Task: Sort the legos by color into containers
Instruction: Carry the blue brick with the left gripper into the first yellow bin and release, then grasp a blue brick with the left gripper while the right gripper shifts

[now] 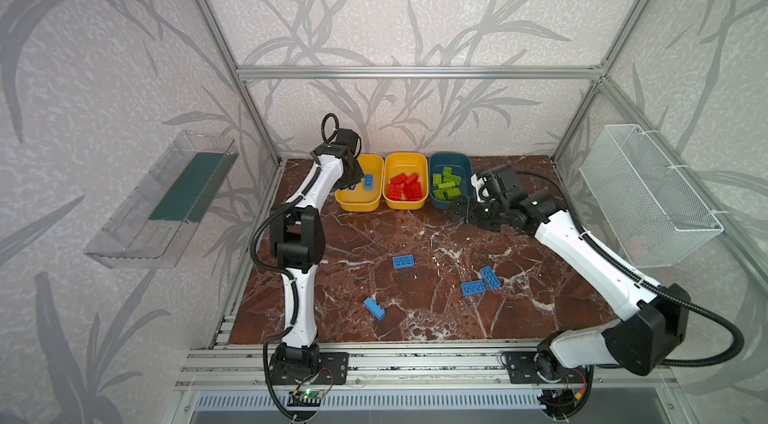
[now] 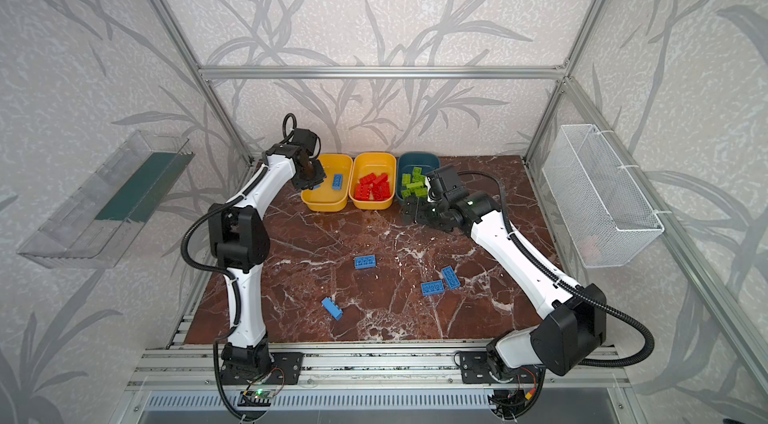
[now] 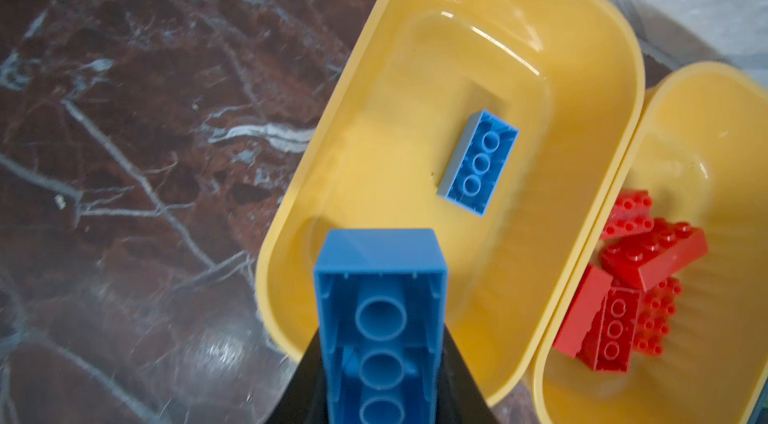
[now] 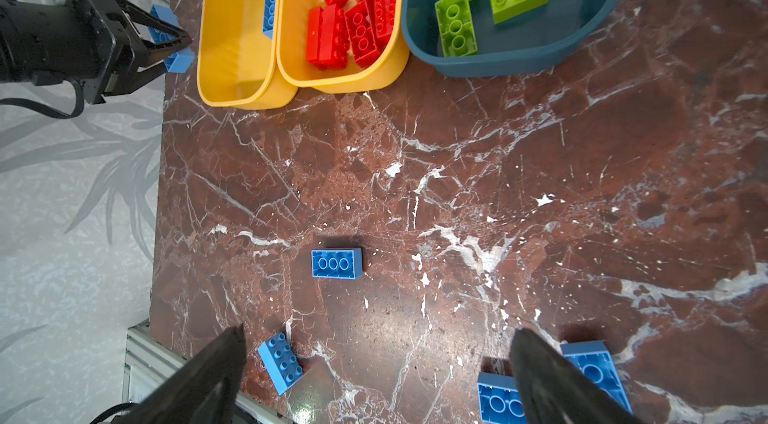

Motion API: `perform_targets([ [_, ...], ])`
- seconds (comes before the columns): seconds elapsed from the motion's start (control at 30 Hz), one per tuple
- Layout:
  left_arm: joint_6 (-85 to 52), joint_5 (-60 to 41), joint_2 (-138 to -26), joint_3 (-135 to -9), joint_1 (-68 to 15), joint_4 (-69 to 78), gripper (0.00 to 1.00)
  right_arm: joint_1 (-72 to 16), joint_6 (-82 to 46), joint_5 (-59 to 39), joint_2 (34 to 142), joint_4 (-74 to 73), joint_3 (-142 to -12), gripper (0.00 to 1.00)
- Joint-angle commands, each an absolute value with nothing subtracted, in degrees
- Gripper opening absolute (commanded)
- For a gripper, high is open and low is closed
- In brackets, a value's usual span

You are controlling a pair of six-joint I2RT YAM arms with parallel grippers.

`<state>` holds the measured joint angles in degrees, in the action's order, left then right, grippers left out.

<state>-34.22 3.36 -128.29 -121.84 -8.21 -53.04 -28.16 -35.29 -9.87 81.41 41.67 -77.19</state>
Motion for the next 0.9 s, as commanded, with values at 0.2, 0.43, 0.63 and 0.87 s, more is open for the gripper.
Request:
perform_targets([
  [0.2, -35.8, -4.9, -139.1, -138.8, -7.4, -58.6, 0.7, -26.5, -35.9, -7.3, 77.5, 47.0, -78.4, 0.99],
  [0.43, -34.1, -7.1, -134.5, -134.7, -8.2, -57.7, 0.7, -26.5, -36.2, -5.2, 73.2, 49.1, -76.0, 0.99],
  [0.63, -30.3, -4.2, -120.7, -114.4, -11.8, -53.2, 0.7, -26.5, -35.9, -4.5, 70.1, 51.0, -75.3, 0.99],
  [0.87, -24.0, 1.4, -103.5, -91.4, -18.0, -47.3, 0.7, -26.5, -38.1, -7.7, 65.7, 52.1, -71.4, 1.0],
])
